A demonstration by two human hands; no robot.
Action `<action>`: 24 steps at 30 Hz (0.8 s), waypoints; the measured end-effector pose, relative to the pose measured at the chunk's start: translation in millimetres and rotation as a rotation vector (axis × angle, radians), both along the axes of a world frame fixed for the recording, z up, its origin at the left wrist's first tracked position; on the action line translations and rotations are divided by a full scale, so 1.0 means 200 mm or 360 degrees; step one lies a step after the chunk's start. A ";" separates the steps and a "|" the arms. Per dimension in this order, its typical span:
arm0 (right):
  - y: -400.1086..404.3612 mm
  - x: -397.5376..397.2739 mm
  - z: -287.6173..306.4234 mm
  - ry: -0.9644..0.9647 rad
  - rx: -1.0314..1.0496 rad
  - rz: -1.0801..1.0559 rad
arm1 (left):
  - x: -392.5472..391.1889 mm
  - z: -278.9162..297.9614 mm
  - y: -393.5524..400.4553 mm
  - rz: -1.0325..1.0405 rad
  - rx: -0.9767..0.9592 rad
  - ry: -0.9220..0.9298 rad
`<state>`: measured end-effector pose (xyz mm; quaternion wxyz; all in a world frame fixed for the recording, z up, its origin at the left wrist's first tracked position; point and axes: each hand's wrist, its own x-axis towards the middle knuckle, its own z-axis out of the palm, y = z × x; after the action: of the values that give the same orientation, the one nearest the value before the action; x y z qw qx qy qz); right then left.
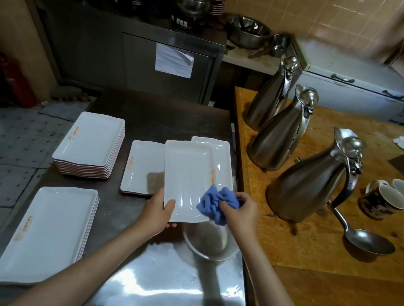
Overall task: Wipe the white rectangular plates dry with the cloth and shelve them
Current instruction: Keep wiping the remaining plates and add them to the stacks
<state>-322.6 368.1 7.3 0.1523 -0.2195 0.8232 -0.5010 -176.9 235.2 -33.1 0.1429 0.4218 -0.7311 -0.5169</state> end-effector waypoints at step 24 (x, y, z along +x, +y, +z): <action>0.00 0.07 -0.08 0.0841 0.0183 0.0558 | -0.02 0.06 0.02 -0.0102 0.0017 0.0136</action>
<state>-308.9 368.9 -8.3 0.0295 -0.4713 0.8109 -0.3455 -180.2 238.6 -21.3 0.1552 0.3765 -0.7347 -0.5425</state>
